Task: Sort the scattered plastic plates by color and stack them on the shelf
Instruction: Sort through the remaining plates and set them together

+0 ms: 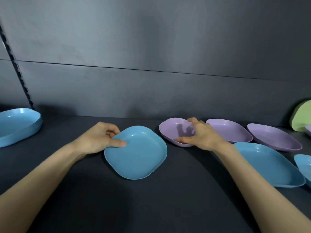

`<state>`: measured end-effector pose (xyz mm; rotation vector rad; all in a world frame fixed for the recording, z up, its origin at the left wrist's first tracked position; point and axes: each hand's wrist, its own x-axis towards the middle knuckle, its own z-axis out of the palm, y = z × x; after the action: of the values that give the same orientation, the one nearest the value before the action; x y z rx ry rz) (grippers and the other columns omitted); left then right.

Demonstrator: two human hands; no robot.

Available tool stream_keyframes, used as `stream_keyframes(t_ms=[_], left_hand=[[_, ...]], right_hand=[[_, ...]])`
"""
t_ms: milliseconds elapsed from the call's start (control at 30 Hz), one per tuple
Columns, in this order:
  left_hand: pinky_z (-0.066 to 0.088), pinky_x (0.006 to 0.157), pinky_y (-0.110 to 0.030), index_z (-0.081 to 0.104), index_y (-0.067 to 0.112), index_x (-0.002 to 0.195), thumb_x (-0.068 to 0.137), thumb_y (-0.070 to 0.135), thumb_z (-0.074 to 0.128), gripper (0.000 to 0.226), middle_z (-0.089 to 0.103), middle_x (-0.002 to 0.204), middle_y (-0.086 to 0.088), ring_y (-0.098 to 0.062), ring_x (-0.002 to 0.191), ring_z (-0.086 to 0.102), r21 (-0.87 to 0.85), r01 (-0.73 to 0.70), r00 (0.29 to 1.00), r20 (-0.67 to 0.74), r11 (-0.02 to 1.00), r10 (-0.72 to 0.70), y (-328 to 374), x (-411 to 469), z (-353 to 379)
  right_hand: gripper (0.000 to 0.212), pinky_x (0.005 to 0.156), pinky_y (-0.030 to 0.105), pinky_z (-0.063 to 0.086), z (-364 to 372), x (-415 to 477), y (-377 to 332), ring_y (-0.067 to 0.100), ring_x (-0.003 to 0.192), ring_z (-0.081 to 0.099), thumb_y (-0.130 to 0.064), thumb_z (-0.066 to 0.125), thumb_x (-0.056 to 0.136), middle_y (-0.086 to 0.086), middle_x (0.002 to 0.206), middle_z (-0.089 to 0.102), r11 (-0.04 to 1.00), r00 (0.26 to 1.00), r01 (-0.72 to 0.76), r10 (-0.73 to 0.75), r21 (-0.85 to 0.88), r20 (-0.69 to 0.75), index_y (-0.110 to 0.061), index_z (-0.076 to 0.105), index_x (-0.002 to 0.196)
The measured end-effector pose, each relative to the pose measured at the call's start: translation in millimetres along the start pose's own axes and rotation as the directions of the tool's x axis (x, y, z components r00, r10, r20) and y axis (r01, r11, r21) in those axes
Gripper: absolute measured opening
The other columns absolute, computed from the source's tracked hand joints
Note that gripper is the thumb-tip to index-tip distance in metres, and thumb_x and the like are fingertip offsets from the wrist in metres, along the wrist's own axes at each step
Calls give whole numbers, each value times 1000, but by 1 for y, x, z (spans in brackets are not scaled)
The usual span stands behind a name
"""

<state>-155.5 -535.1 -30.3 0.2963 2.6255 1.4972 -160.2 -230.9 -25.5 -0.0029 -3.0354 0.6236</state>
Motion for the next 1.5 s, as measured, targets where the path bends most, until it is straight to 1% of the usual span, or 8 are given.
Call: stream_keyframes(t_ms=[333, 500, 700, 900, 1067, 1167, 1267, 1500], left_hand=[[50, 58, -28, 56, 6, 96, 90, 21, 61, 17, 71, 81, -5, -18, 68, 66, -170, -38, 971, -240, 985, -4, 0, 0, -5], [51, 50, -18, 62, 10, 103, 95, 17, 52, 14, 69, 89, -5, -19, 72, 63, -193, -108, 931, -364, 975, 31, 1, 0, -3], [52, 42, -31, 48, 12, 111, 101, 22, 40, 17, 62, 93, -7, -26, 56, 65, -278, -134, 901, -435, 951, 0, 1, -1, -1], [49, 42, -35, 45, 8, 108, 99, 21, 43, 15, 61, 92, -8, -29, 49, 61, -250, -159, 866, -501, 955, 13, 0, -2, 3], [47, 38, -26, 51, 7, 103, 98, 16, 44, 13, 59, 90, -5, -24, 65, 60, -145, -243, 786, -609, 959, 107, 4, -6, 8], [46, 35, -26, 51, 9, 98, 98, 20, 44, 13, 58, 83, -4, -19, 55, 61, -69, -263, 741, -653, 962, 156, 10, -12, 8], [42, 34, -25, 48, 7, 93, 99, 23, 43, 18, 58, 76, -8, -15, 42, 56, -69, -320, 687, -704, 945, 181, 18, -25, 0], [40, 34, -19, 50, 7, 93, 99, 22, 43, 18, 57, 78, -15, -19, 46, 53, -34, -309, 613, -771, 950, 172, -3, -87, -65]], right_hand=[[98, 92, 33, 38, 6, -1, -9, 27, 119, 37, -47, 83, 61, 6, 124, 31, 989, 988, -85, 99, 125, -116, -13, 31, 138], [68, 74, 29, 39, 5, 0, -12, 23, 99, 49, -30, 85, 64, 4, 111, 44, 936, 969, -16, 101, 351, -226, -9, 47, 117], [43, 36, 22, 44, 6, -12, -24, 21, 67, 60, -15, 80, 72, 1, 86, 60, 761, 933, 144, 108, 632, -343, -12, 45, 98], [33, 39, 25, 50, 5, -20, -32, 16, 55, 61, -19, 75, 79, -4, 79, 61, 678, 869, 247, 161, 692, -468, -11, 48, 96], [20, 42, 25, 52, 6, -24, -33, 13, 68, 59, -18, 65, 87, -1, 82, 60, 643, 825, 339, 148, 686, -546, -8, 51, 98], [15, 55, 26, 53, 5, -26, -37, 12, 71, 58, -21, 60, 91, -5, 80, 59, 630, 796, 373, 160, 681, -584, -10, 52, 96], [13, 60, 13, 44, 2, -29, -48, 11, 70, 54, -21, 57, 92, -5, 76, 58, 617, 792, 403, 134, 676, -595, -8, 54, 92], [13, 62, 16, 44, 8, -37, -128, 9, 69, 51, -15, 54, 93, -3, 78, 56, 495, 812, 490, 42, 718, -583, -17, 54, 80]])
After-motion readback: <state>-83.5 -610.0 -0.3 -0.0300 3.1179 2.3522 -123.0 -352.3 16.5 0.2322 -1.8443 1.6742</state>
